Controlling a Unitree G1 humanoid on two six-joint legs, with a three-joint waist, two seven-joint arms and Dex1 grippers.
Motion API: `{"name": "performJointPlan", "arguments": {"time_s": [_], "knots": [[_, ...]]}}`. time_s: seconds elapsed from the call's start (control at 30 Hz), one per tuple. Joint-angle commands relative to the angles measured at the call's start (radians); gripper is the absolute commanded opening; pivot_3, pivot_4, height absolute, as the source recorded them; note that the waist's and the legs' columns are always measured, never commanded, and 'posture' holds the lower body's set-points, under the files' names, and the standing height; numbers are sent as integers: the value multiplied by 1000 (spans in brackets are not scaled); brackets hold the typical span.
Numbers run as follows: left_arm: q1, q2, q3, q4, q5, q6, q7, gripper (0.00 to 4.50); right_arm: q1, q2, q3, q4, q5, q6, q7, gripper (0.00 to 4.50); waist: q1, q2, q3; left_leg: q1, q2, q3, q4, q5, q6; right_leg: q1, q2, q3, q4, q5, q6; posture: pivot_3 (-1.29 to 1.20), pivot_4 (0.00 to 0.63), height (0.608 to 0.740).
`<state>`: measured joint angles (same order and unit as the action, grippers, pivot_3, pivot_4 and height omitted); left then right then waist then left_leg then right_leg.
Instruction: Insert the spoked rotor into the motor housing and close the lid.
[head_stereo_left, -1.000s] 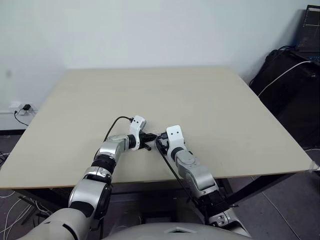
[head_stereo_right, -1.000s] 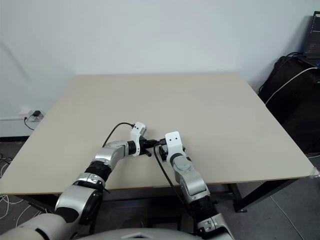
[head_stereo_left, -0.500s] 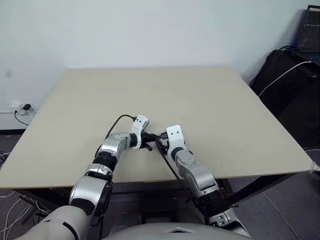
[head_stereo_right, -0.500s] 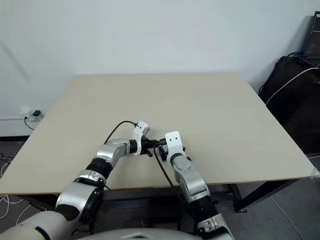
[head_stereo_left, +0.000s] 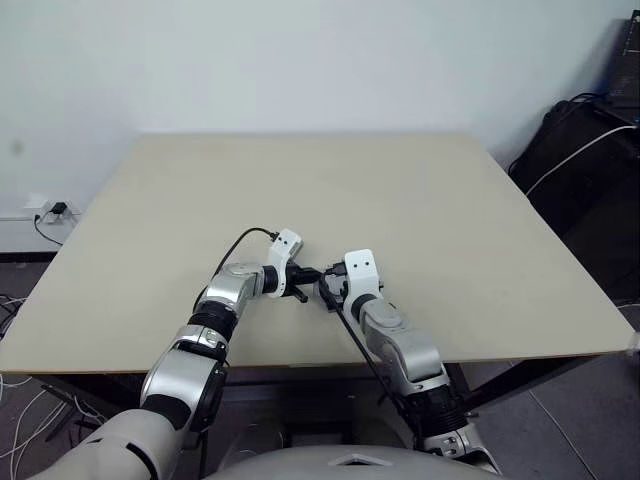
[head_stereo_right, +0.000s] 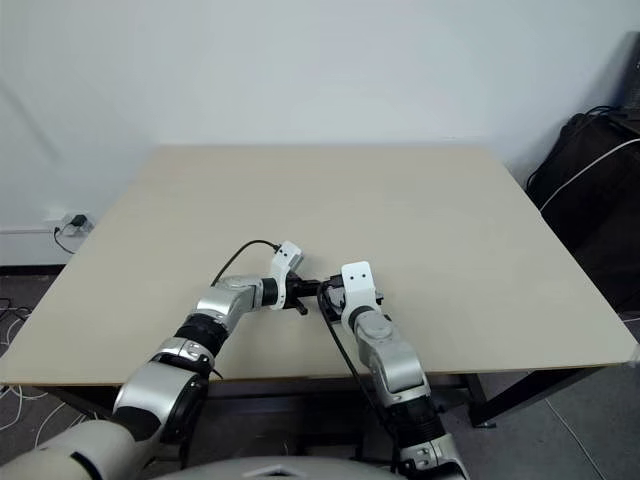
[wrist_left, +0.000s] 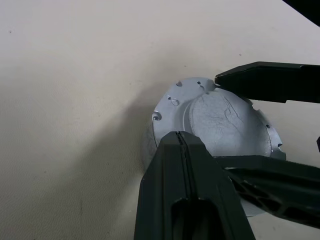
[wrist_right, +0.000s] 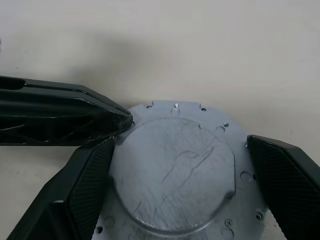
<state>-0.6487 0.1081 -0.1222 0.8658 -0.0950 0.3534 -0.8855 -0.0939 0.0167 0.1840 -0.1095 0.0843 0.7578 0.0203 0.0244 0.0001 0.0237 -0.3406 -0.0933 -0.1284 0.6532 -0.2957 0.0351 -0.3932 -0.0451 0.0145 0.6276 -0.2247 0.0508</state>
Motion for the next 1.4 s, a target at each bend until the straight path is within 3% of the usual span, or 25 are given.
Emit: {"name": "performJointPlan", "arguments": {"time_s": [0.03,0.4,0.77,1.4], "knots": [[4,8,-13,23,22,7,11,0,77,-52,-43,-80,57,124,70,4483,0,0,-1,0,0,0,0,0,1,0,0,0,0,0,0,0,0,740],[-4,7,-24,39,26,-5,5,0,208,-198,-162,-318,259,191,283,4483,-3,2,2,-3,0,0,0,-1,2,-2,-1,0,-2,-1,2,0,0,740],[-8,13,-26,43,28,-8,-1,0,155,37,-493,-285,521,130,169,4483,3,2,3,-5,-1,1,-1,-2,3,-5,-1,1,-2,-2,2,0,0,740],[-4,19,-19,36,25,-12,7,0,75,130,-515,-8,847,251,88,4483,0,6,1,-5,-1,3,-3,1,8,-7,-1,3,-1,1,-4,0,0,740]]}}
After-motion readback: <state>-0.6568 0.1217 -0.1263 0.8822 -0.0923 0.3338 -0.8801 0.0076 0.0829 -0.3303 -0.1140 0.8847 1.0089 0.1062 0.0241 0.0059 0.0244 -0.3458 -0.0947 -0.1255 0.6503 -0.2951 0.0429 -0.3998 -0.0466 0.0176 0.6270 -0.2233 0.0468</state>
